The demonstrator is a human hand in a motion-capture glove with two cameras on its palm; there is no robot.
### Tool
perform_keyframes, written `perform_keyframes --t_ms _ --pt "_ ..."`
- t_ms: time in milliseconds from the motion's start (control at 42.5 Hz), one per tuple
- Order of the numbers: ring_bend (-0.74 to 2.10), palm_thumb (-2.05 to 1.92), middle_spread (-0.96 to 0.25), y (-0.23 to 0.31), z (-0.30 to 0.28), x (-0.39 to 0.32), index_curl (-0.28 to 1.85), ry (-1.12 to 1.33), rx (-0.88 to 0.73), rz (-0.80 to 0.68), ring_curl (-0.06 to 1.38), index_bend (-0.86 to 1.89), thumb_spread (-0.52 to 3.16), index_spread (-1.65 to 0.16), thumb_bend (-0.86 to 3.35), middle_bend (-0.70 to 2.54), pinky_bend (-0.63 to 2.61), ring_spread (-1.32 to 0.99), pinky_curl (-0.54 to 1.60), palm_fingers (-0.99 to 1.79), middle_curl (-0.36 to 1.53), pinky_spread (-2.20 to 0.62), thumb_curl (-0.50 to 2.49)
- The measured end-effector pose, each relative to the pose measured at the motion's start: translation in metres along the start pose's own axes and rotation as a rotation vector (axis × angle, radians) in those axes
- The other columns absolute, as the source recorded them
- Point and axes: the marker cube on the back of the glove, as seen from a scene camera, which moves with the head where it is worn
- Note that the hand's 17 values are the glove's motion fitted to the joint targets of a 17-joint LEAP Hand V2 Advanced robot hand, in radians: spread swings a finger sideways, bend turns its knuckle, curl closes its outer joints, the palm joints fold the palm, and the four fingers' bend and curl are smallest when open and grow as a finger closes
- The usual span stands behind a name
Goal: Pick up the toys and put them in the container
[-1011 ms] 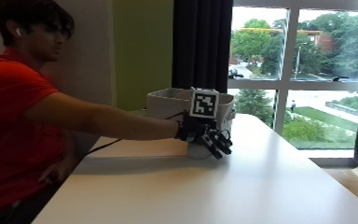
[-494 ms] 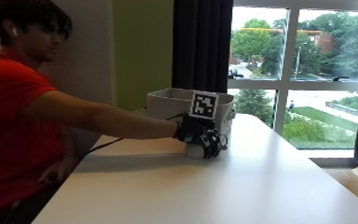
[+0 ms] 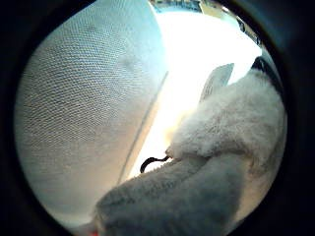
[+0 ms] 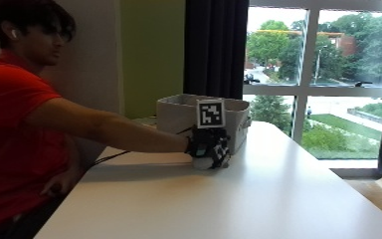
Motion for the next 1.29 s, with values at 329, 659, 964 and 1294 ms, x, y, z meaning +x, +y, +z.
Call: perform_keyframes --t_ms 329,659,964,1294 --pt "1.21 0.51 -0.39 0.003 -0.016 0.028 0.63 -0.140 0.012 0.106 0.58 0.69 0.73 -0.44 0.00 1.11 0.82 -0.40 0.36 1.34 0.72 -0.45 0.73" --pt "1.29 0.48 -0.33 0.015 -0.170 0.066 0.79 -0.250 0.249 0.120 0.60 0.83 0.64 -0.38 -0.02 1.20 0.89 -0.38 0.40 1.24 0.77 -0.44 0.82" --pt "1.32 0.41 -0.31 0.011 -0.273 -0.051 0.84 -0.450 0.346 -0.101 0.58 0.76 0.60 -0.36 -0.02 1.16 0.92 -0.37 0.41 1.17 0.77 -0.45 0.87" --pt "1.33 0.39 -0.31 -0.010 -0.258 -0.168 0.88 -0.324 0.285 -0.238 0.56 0.64 0.62 -0.36 -0.02 1.10 0.93 -0.36 0.41 1.14 0.76 -0.45 0.91"
